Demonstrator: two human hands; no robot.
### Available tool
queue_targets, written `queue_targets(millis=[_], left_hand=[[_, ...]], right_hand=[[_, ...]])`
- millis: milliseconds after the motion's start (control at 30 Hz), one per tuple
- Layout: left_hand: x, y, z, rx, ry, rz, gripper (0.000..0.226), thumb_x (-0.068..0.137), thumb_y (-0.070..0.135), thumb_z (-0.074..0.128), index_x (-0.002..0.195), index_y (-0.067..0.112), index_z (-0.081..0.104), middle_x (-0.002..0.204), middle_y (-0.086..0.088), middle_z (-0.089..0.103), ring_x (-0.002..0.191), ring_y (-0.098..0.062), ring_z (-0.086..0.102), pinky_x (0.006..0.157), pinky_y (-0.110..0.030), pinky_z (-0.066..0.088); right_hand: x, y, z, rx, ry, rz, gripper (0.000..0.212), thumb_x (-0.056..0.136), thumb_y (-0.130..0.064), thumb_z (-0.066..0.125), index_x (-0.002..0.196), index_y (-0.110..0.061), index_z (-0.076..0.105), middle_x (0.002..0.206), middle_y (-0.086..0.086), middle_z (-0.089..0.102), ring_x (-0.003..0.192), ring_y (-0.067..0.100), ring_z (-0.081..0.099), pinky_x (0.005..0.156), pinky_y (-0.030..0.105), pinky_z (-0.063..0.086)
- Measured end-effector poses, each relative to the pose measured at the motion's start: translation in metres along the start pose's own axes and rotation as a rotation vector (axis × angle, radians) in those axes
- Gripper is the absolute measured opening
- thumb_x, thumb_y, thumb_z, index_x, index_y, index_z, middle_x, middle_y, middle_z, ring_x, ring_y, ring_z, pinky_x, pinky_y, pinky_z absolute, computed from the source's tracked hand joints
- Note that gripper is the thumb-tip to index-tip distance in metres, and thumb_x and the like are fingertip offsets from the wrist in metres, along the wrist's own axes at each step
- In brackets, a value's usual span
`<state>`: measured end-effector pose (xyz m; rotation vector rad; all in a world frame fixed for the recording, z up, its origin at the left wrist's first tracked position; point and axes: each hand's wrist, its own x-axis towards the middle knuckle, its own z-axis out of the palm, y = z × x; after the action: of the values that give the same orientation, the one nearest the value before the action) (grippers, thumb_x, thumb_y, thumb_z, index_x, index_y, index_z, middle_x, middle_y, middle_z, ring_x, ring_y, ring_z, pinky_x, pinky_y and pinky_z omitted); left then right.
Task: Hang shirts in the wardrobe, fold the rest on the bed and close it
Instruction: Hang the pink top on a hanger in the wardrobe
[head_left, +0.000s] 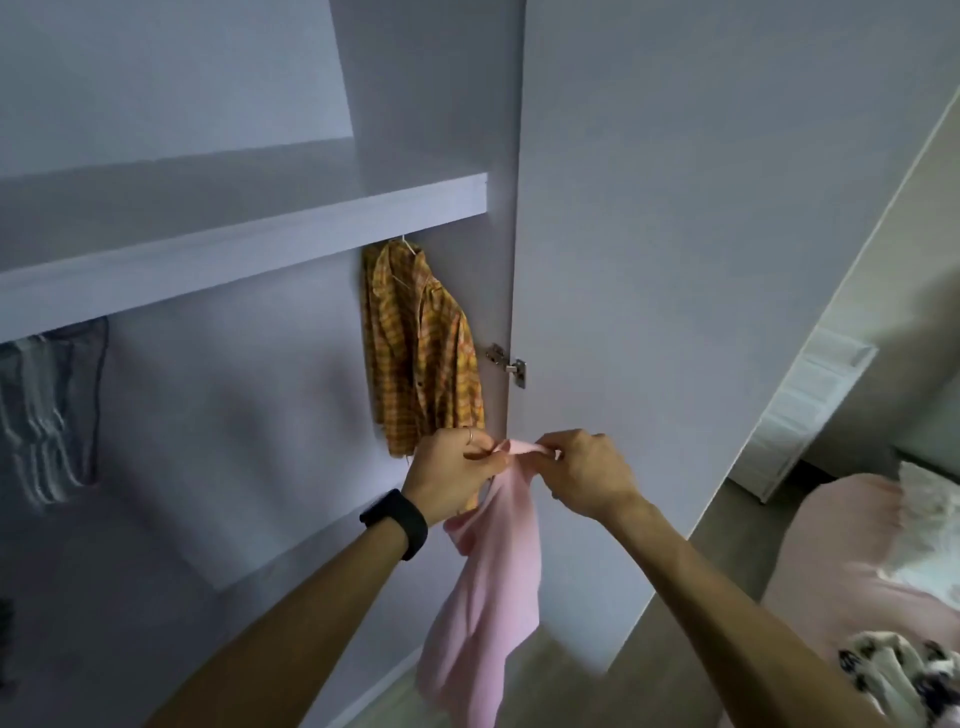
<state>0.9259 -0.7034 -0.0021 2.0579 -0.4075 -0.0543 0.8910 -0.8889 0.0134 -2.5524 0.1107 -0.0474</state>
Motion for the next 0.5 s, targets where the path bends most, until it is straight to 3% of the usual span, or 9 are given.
queue_targets(millis=[67,133,200,300,333,400,433,500], left_hand=[[0.001,-0.005,0.006,0.009,0.073,0.001,0.026,0.089,0.025,0.074,0.066,0.013,0.066,0.06,-0.003,0.063,0.059,-0.017,0.055,0.058,-0.028,0.041],[0.002,-0.01,0.014,0.01,0.149,0.0,0.033,0.087,0.025,0.074,0.059,0.018,0.06,0.054,0.001,0.057,0.051,-0.007,0.047,0.052,-0.019,0.036],[0.005,-0.013,0.014,-0.037,0.157,-0.005,0.032,0.087,0.027,0.075,0.058,0.022,0.062,0.053,0.004,0.057,0.051,-0.003,0.047,0.052,-0.012,0.035],[0.008,-0.021,0.001,-0.161,-0.051,-0.085,0.005,0.086,0.021,0.076,0.087,0.023,0.08,0.075,0.01,0.072,0.07,-0.001,0.063,0.068,-0.015,0.047],[0.008,-0.027,-0.005,-0.198,-0.086,-0.141,0.011,0.087,0.018,0.075,0.094,0.024,0.081,0.084,0.01,0.075,0.076,0.0,0.065,0.072,-0.018,0.05],[0.01,-0.042,-0.018,-0.194,-0.004,-0.238,0.015,0.09,0.018,0.072,0.096,0.03,0.079,0.097,0.012,0.074,0.087,0.0,0.065,0.084,-0.024,0.054],[0.01,-0.05,-0.023,-0.162,0.066,-0.264,0.014,0.091,0.019,0.071,0.097,0.031,0.076,0.101,0.016,0.071,0.095,-0.001,0.065,0.088,-0.023,0.054],[0.01,-0.065,-0.031,-0.107,0.147,-0.301,0.016,0.091,0.02,0.071,0.103,0.03,0.07,0.103,0.019,0.066,0.105,-0.009,0.063,0.081,-0.011,0.049]], right_hand=[[0.013,-0.006,0.0,0.362,-0.11,0.083,0.015,0.094,-0.024,0.057,0.09,-0.021,0.072,0.066,-0.001,0.073,0.059,0.016,0.07,0.058,0.029,0.056],[0.024,-0.013,-0.004,0.702,-0.198,0.132,0.018,0.085,-0.011,0.058,0.095,-0.012,0.073,0.08,0.008,0.077,0.074,0.022,0.075,0.069,0.033,0.062],[0.034,-0.017,-0.01,0.815,-0.244,0.12,0.023,0.072,-0.018,0.061,0.089,-0.016,0.075,0.087,0.009,0.077,0.082,0.026,0.076,0.073,0.033,0.062],[0.048,-0.015,-0.015,0.6,-0.169,0.015,0.025,0.066,-0.042,0.063,0.081,-0.025,0.072,0.084,-0.002,0.074,0.081,0.018,0.072,0.073,0.029,0.058],[0.052,-0.013,-0.017,0.458,-0.113,-0.029,0.021,0.068,-0.042,0.064,0.079,-0.026,0.069,0.082,-0.006,0.072,0.08,0.014,0.068,0.07,0.025,0.054],[0.06,-0.01,-0.02,0.333,-0.062,-0.124,0.006,0.077,-0.022,0.067,0.077,-0.027,0.065,0.08,-0.012,0.068,0.078,0.009,0.063,0.065,0.018,0.047],[0.062,-0.007,-0.022,0.311,-0.076,-0.167,0.015,0.08,-0.014,0.067,0.078,-0.028,0.064,0.08,-0.013,0.067,0.077,0.007,0.061,0.064,0.015,0.045],[0.062,-0.005,-0.03,0.282,-0.096,-0.25,0.023,0.085,-0.008,0.064,0.079,-0.03,0.063,0.081,-0.013,0.065,0.074,0.002,0.058,0.066,0.011,0.043]])
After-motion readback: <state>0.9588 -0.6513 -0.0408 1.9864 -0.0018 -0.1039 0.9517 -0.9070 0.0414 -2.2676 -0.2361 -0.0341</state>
